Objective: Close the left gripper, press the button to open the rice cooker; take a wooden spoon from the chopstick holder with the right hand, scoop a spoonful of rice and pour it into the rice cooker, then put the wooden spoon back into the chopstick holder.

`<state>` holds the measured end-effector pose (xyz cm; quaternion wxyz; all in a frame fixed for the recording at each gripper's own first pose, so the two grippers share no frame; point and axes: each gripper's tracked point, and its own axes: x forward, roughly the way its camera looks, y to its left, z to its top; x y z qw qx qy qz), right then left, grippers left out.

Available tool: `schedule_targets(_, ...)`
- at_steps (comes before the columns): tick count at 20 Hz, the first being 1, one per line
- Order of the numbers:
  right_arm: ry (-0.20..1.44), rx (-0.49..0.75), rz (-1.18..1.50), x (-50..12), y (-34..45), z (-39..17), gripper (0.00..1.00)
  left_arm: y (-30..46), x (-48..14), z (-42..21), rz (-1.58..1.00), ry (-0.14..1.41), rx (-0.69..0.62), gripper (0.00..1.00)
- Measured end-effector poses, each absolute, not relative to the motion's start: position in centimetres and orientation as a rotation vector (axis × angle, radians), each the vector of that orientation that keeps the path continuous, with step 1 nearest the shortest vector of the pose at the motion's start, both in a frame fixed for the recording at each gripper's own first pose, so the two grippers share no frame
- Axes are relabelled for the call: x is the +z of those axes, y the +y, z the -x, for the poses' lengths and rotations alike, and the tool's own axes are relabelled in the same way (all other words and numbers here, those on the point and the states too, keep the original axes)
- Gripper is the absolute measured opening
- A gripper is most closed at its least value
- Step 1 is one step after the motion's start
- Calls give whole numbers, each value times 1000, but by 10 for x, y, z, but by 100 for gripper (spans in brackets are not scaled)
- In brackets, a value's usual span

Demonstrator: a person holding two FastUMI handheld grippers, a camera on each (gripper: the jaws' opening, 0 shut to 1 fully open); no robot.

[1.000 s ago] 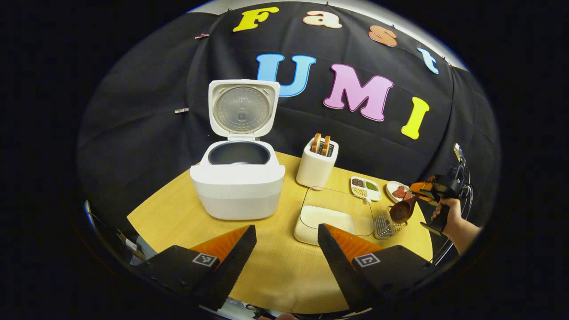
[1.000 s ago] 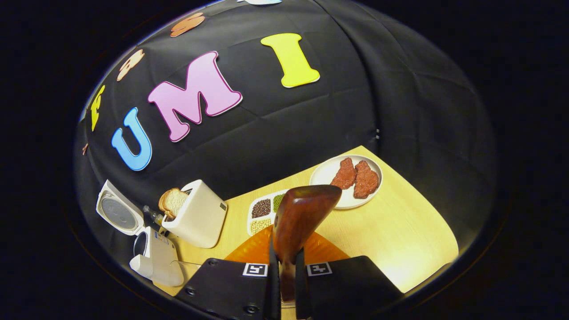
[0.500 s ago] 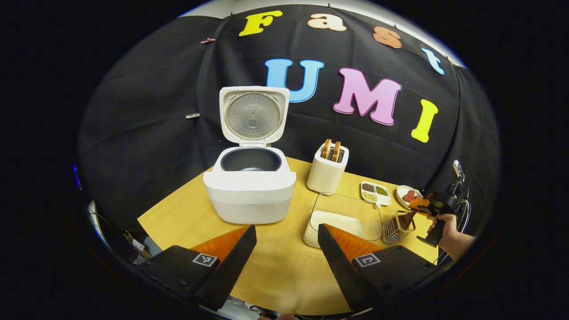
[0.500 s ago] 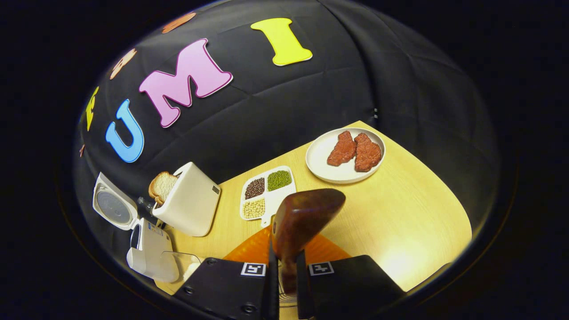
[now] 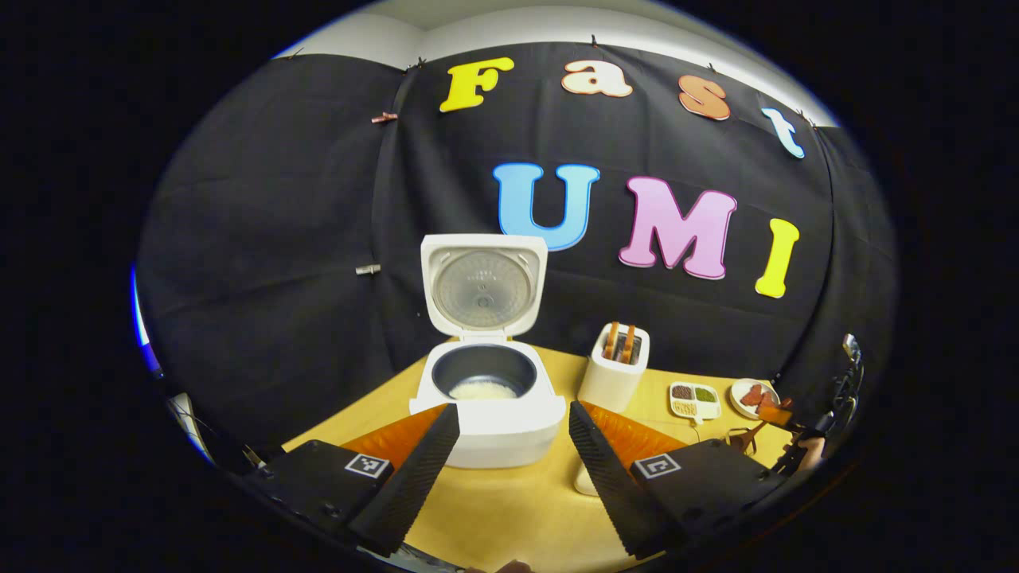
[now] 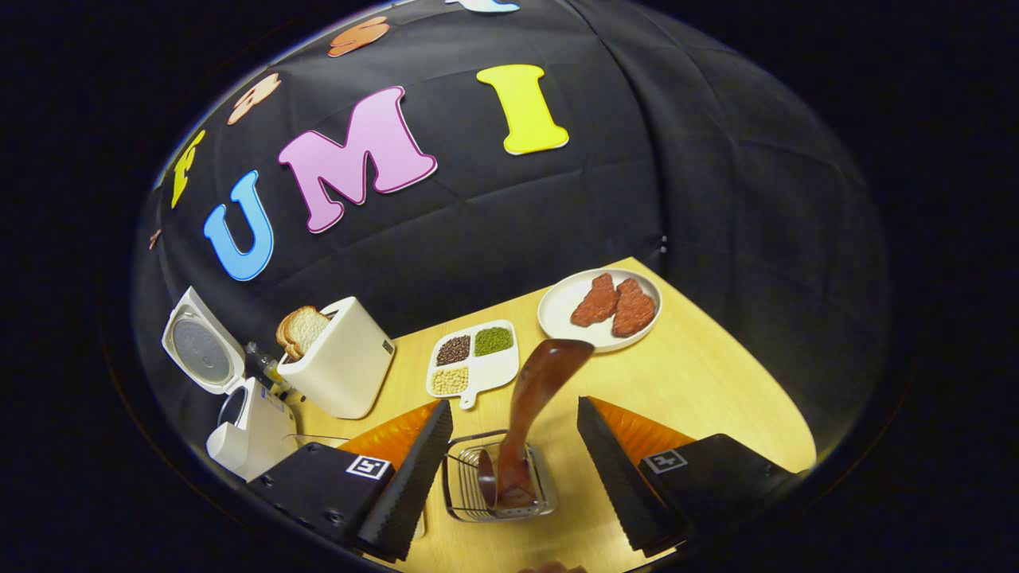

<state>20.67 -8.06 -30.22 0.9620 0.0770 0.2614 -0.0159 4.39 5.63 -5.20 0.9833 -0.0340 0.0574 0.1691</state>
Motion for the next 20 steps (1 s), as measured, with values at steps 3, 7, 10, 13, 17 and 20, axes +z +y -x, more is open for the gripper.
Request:
schedule_targets(3, 452, -53, -95, -270, -89, -185, 98, 68, -22, -59, 80, 64, 351, 96)
schedule_targets(7, 398, -38, -41, -230, -98, -154, 99, 96, 26, -87, 67, 9, 369, 96)
schedule_targets(10, 369, -30, 4, -209, -102, -134, 98, 108, 69, -111, 68, -46, 354, 95)
schedule_targets(13, 343, -21, 30, -191, -104, -118, 98, 121, 108, -135, 66, -89, 343, 95)
schedule_targets(17, 314, -31, 27, -174, -103, -108, 98, 141, 136, -178, 65, -87, 352, 95)
schedule_targets(20, 304, -20, 27, -165, -93, -101, 98, 156, 142, -217, 23, -69, 360, 95)
